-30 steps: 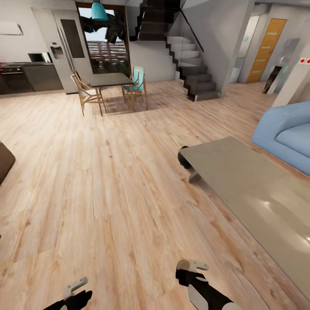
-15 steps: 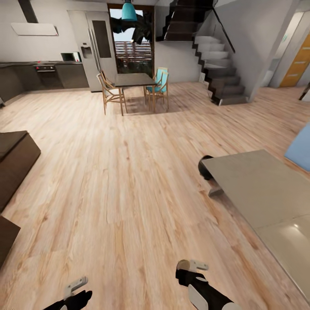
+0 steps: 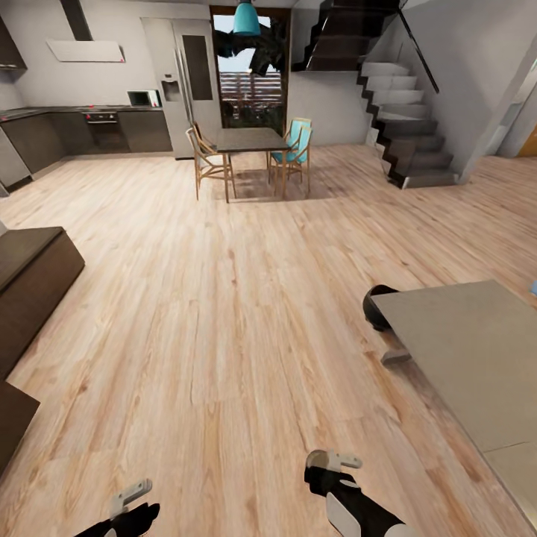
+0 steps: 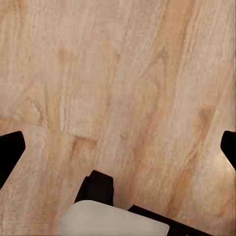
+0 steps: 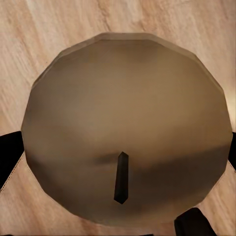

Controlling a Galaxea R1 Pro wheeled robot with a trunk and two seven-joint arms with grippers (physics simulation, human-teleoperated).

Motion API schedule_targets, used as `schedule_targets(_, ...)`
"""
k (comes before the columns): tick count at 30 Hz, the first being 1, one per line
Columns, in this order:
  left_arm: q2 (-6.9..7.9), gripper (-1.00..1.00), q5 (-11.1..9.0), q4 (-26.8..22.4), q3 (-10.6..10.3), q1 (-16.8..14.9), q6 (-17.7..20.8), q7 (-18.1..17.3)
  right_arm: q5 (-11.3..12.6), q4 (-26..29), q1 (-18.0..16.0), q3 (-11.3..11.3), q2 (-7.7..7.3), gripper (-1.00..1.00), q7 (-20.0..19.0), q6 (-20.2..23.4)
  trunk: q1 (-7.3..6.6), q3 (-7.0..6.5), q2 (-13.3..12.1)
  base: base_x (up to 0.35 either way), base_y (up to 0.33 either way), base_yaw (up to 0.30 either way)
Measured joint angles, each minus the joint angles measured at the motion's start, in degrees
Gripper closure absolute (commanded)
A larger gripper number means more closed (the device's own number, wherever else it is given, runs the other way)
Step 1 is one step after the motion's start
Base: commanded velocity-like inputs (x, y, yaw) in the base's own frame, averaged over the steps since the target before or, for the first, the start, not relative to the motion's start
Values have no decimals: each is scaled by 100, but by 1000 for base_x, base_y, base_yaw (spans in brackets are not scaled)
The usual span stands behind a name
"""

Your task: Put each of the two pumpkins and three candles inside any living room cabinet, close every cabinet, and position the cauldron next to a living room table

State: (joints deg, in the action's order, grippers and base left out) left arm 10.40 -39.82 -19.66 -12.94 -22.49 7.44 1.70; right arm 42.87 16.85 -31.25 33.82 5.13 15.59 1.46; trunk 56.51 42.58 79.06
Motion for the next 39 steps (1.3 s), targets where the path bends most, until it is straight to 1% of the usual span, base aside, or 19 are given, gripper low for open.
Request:
schedule_targets(13, 0, -100, -1, 0, 0, 0, -9, 1, 0, 0, 0, -1, 0, 100, -1, 0, 0, 0, 0, 330, -79, 0)
schedule_targets(39, -6, -100, 0, -1, -2, 0, -9, -1, 1, 0, 0, 4, 0, 100, 8, -8, 0, 13, 0, 330, -2, 4)
